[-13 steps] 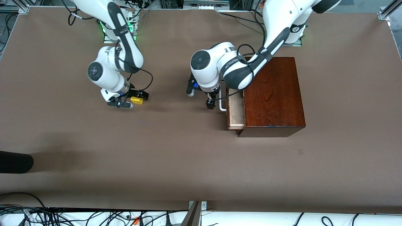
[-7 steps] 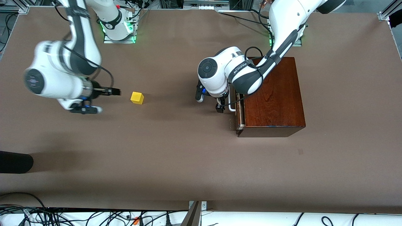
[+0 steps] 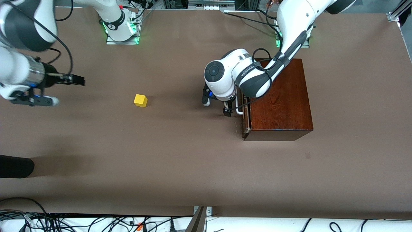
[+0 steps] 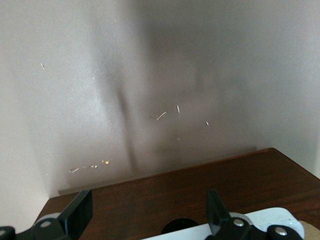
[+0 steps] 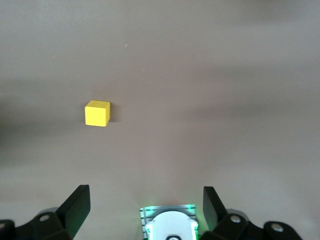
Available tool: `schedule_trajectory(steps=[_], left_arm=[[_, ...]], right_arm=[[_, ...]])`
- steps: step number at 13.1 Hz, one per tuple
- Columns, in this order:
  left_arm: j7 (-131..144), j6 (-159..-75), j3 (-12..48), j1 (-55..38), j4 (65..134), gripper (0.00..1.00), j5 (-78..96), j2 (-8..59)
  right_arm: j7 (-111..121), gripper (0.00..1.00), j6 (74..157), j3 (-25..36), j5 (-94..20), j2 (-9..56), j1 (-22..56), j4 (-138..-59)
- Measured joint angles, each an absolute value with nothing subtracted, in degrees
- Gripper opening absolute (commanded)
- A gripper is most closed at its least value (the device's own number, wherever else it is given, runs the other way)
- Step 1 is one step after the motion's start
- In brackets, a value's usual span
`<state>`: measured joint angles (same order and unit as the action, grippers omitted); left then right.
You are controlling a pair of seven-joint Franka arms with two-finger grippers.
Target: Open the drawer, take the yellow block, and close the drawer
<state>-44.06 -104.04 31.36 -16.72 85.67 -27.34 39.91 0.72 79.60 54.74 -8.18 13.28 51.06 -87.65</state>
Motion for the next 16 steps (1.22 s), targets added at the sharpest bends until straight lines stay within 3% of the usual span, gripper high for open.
schedule_trajectory(steps=[3, 5, 11, 13, 16], left_arm=[[-44.08, -103.70, 31.31, -16.58, 85.66, 1.00, -27.37, 39.45], [-44.09, -103.61, 31.30, -16.57, 85.66, 1.00, -27.39, 39.28], [-43.75, -103.58, 31.33, -16.23, 85.36, 1.00, -27.75, 38.80], [-42.29, -103.59, 31.46, -15.93, 82.44, 1.00, -23.18, 38.12], [-33.83, -102.36, 31.43, -13.37, 79.17, 1.00, -12.25, 34.04]], right_arm=[[0.76, 1.00, 79.32, 54.60, -5.96, 8.94, 51.09, -87.44], [0.75, 1.00, 79.41, 50.90, -4.94, 7.95, 48.73, -87.44], [-0.21, 1.00, 82.91, 13.31, -0.14, 4.38, 14.19, -88.39], [-0.21, 1.00, 85.93, 6.23, 0.15, 3.04, 6.21, -90.26], [-0.21, 1.00, 89.15, 3.95, 0.43, 0.86, 3.66, -93.48]])
